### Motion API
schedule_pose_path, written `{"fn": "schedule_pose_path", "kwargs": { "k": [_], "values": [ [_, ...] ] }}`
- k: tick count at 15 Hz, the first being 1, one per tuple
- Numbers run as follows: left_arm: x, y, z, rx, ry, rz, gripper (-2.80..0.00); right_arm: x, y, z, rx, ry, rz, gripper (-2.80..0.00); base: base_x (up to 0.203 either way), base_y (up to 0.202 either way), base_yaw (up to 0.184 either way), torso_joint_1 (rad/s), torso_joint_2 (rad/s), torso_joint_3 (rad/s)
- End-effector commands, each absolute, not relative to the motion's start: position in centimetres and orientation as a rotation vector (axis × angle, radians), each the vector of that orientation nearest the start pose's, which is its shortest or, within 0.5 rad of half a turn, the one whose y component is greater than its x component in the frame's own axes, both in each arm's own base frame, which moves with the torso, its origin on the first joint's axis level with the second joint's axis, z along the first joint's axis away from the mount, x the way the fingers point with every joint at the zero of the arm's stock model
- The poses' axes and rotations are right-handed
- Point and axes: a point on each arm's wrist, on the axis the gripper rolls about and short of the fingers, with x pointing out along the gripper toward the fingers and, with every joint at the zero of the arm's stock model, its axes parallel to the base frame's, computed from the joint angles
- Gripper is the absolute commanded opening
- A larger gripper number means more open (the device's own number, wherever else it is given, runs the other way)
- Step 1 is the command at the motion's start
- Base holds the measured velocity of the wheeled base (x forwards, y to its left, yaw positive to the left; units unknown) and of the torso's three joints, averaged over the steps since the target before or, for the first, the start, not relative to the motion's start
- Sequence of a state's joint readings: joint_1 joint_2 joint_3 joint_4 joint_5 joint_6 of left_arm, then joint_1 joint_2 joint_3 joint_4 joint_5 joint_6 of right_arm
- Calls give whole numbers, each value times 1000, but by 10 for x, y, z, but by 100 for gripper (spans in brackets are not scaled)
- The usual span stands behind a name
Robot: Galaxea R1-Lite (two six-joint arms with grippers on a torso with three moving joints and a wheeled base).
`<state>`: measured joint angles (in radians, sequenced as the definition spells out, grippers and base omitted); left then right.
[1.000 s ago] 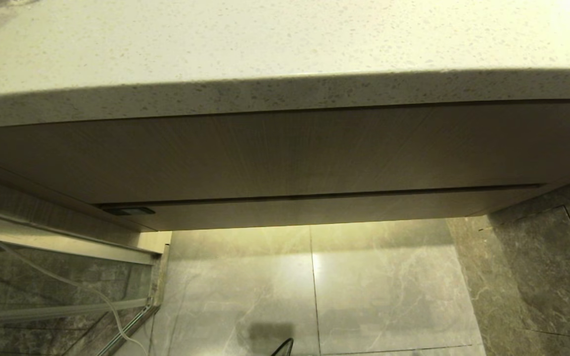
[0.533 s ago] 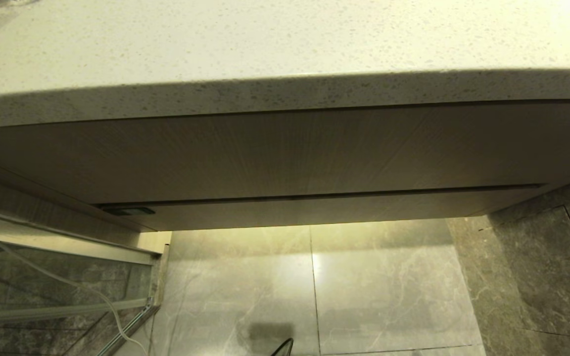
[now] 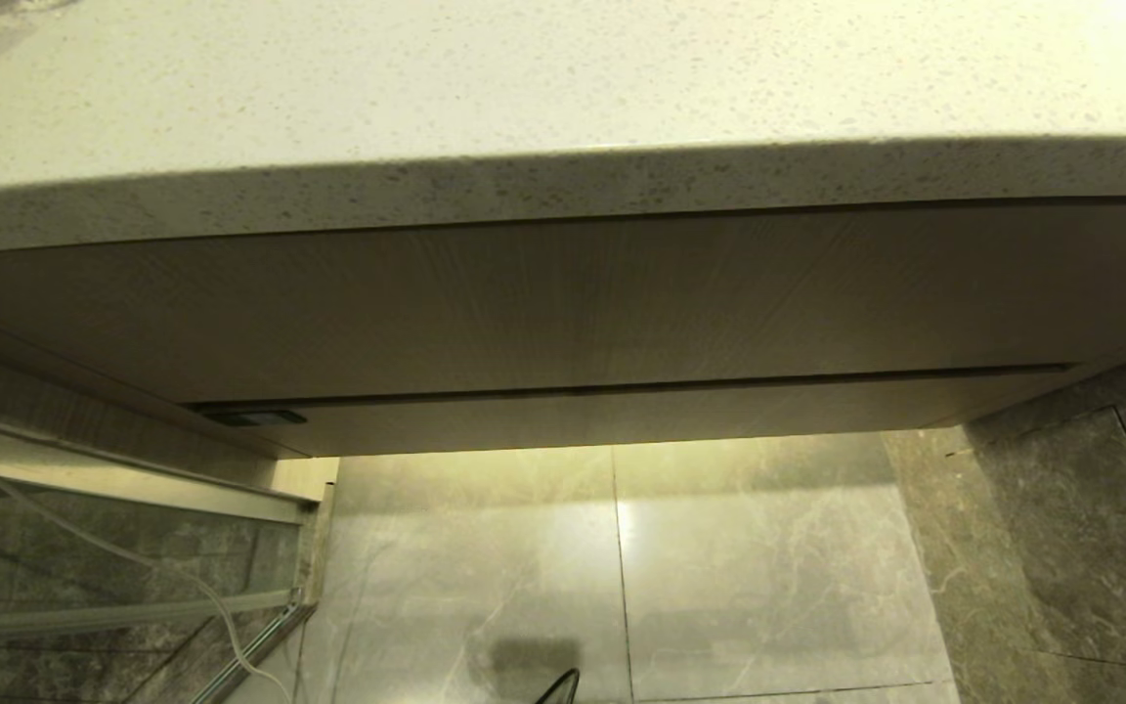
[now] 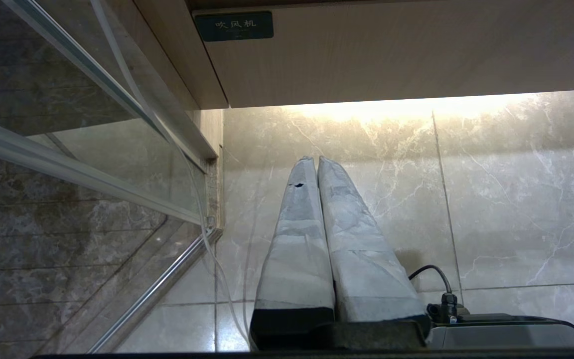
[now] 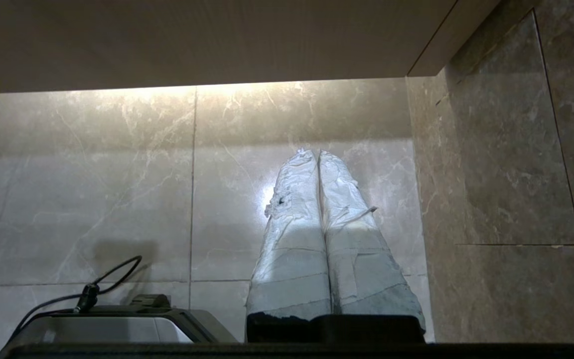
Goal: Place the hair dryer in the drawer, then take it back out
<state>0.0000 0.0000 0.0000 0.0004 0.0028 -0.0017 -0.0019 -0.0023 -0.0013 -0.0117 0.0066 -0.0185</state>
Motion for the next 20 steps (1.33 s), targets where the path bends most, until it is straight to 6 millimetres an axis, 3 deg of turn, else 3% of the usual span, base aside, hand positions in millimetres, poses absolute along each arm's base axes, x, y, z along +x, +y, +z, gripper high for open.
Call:
{"fn": "schedule_pose_path", "kwargs": {
  "k": [1, 20],
  "values": [
    [-23, 0, 75, -2, 0, 3, -280, -23, 0, 76, -17, -9, 5, -280, 0, 0, 0, 0, 0, 0],
    [-23, 0, 75, -2, 0, 3, -280, -23, 0, 76, 11, -2, -3, -280, 0, 0, 0, 0, 0, 0]
  ]
}}
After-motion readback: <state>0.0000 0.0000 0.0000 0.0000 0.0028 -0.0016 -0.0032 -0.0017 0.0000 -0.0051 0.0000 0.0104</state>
